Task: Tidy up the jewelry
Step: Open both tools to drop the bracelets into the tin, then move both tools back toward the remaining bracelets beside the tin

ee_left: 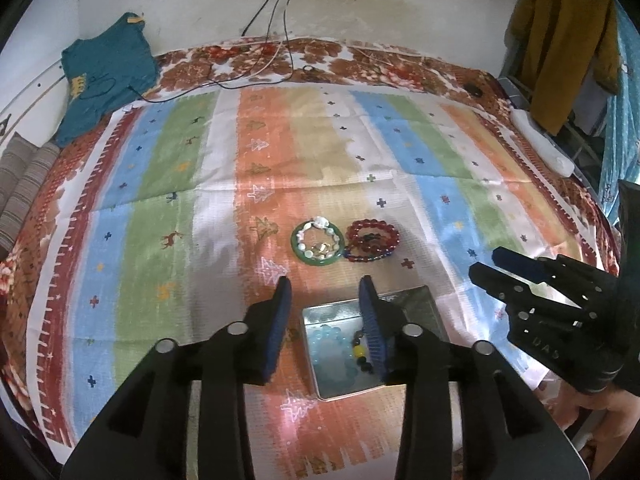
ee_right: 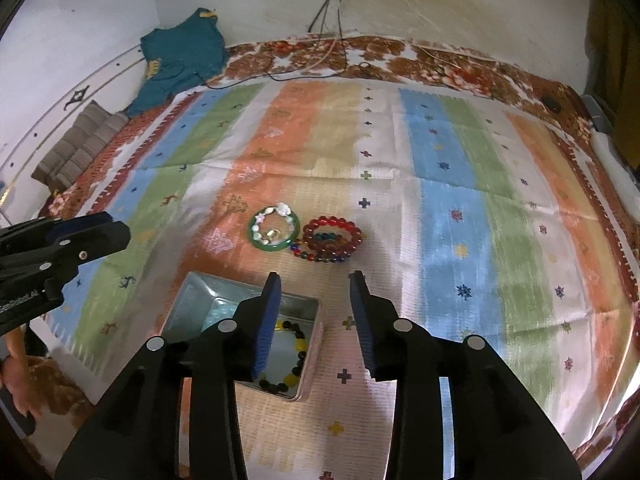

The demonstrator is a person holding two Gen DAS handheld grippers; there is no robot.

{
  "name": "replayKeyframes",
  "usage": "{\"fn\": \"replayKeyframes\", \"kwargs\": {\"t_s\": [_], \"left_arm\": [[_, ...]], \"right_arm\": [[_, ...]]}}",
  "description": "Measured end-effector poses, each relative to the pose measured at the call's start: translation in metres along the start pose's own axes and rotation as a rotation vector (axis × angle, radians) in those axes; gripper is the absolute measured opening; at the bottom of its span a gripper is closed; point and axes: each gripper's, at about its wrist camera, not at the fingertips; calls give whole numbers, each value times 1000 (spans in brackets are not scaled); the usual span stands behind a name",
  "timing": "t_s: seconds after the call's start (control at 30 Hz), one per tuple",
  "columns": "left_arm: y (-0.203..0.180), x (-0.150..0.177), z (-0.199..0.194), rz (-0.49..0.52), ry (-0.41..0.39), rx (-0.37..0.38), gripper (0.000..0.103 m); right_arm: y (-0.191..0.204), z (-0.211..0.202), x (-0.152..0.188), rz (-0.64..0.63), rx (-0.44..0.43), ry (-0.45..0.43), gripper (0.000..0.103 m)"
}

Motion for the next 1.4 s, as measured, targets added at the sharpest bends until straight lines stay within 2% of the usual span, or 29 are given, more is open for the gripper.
{"fn": "replayKeyframes", "kwargs": {"t_s": [0.13,0.3,0.43,0.93,1.17,1.4], "left_arm": [[1,-3,6,-3,4,-15,46],[1,-7,15,1,12,-32,51],[-5,-8,18,26,15,-34,60],[-6,-20,48,66,51,-94,65],[-12,-25,68,122,85,-131,67],[-10,-32,81,122,103,-138,67]], "right_arm": [[-5,7,-1,9,14,21,42],[-6,12,-4,5,26,33,49],[-6,20,-4,-10,41,60,54],[-19,40,-18,17,48,91,72],[-25,50,-24,35,44,110,72],[-29,58,-30,37,49,121,72]]}}
Point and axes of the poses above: each gripper's, at about its wrist camera, not at the fingertips, and z roughly the way its jaws point, y to its left, x to its underside, and after that the axes turned 9 degrees about -z, right-handed
